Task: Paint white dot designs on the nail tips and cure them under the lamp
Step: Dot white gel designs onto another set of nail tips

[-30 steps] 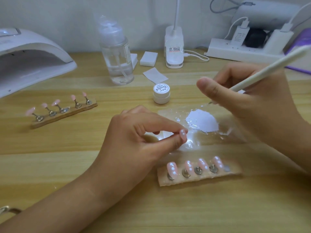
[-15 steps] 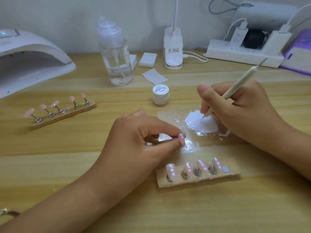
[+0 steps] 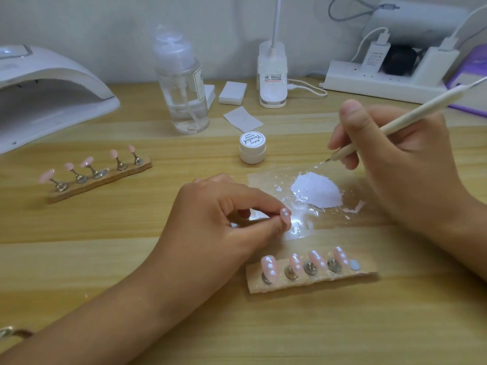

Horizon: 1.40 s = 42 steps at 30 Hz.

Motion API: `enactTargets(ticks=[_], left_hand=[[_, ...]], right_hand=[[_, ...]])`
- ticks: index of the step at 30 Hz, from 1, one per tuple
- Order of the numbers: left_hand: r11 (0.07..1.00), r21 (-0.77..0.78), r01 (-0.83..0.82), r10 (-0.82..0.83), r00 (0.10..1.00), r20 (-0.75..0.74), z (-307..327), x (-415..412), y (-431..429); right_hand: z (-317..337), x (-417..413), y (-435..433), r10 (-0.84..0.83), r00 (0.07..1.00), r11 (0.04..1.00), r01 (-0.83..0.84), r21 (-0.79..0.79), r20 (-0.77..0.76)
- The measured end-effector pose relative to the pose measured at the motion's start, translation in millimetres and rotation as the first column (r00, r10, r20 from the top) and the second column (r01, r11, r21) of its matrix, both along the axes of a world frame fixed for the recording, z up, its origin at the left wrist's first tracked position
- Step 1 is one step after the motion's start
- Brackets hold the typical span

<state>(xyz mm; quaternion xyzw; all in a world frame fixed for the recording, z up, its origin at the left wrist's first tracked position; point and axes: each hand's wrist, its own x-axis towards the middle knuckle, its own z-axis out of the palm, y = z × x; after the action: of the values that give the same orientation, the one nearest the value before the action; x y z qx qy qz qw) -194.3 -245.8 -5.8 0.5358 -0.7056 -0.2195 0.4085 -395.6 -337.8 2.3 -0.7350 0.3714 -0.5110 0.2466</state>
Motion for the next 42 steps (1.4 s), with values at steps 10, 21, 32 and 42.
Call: enactTargets(ticks=[10,21,32,42], left_hand=[[1.0,-0.013,0.006,-0.006,0.999,-0.031,1.9,-0.6,0.5],[0.997,-0.073,0.013,-0.016,0.999,-0.035,4.2,-1.7,3.1],[0.994,-0.107,0.02,-0.025,0.999,-0.04,7.3,-3.4,3.7],[0.996,-0.088,0.024,-0.028,0.999,-0.041,6.4,-2.4,3.6]], right_hand=[[14.6,10.9,24.2,0.143,0.974,0.989,-0.149,0.023,0.178],[18.1,18.8,39.3,0.337,0.928,0.922,-0.36,0.141,0.162],[17.4,20.2,43.5,0.337,0.941,0.935,-0.338,0.108,0.031],[16.5,21.0,43.4,0.352,0.936,0.93,-0.35,0.112,0.003]])
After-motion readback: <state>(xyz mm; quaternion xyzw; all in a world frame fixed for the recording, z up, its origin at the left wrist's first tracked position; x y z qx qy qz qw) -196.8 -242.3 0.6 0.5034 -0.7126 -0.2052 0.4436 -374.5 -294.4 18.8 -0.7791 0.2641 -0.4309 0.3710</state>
